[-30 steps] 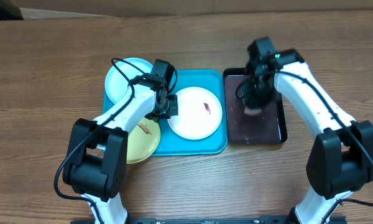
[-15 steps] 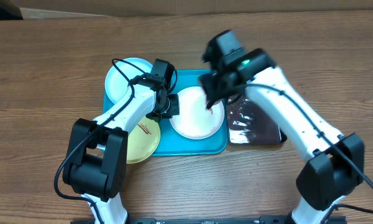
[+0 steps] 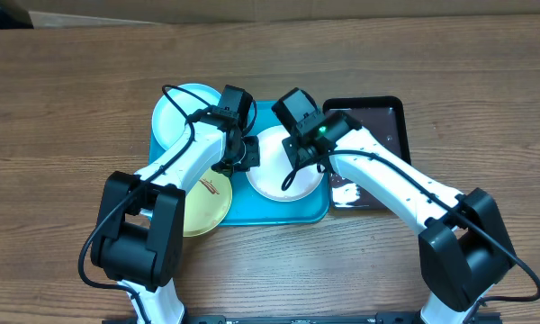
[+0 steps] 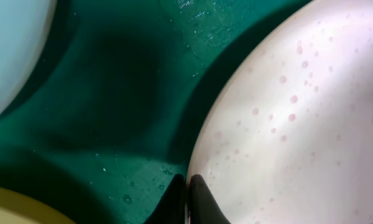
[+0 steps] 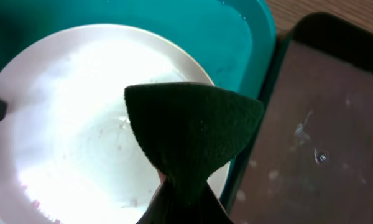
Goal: Clean dirty plates on tray and stack at the side
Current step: 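Scrub the white plate with the held sponge using the right gripper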
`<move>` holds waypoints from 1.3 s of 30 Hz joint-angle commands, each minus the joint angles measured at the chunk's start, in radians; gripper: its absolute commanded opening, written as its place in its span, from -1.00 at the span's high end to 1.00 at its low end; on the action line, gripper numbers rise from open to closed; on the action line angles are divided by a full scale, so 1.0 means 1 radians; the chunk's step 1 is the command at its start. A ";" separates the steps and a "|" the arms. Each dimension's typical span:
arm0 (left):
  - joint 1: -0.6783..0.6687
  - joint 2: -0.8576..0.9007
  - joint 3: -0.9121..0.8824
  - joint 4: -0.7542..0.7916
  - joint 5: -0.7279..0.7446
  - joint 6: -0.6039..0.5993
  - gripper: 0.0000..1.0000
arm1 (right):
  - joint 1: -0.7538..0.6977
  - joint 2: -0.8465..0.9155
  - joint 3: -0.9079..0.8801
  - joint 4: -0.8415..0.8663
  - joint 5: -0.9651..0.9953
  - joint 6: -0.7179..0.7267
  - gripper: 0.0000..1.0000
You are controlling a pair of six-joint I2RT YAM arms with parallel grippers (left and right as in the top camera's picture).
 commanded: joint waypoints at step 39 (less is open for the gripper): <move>0.002 0.014 0.016 -0.010 0.007 0.002 0.92 | -0.017 0.194 -0.153 0.270 -0.030 0.096 0.93</move>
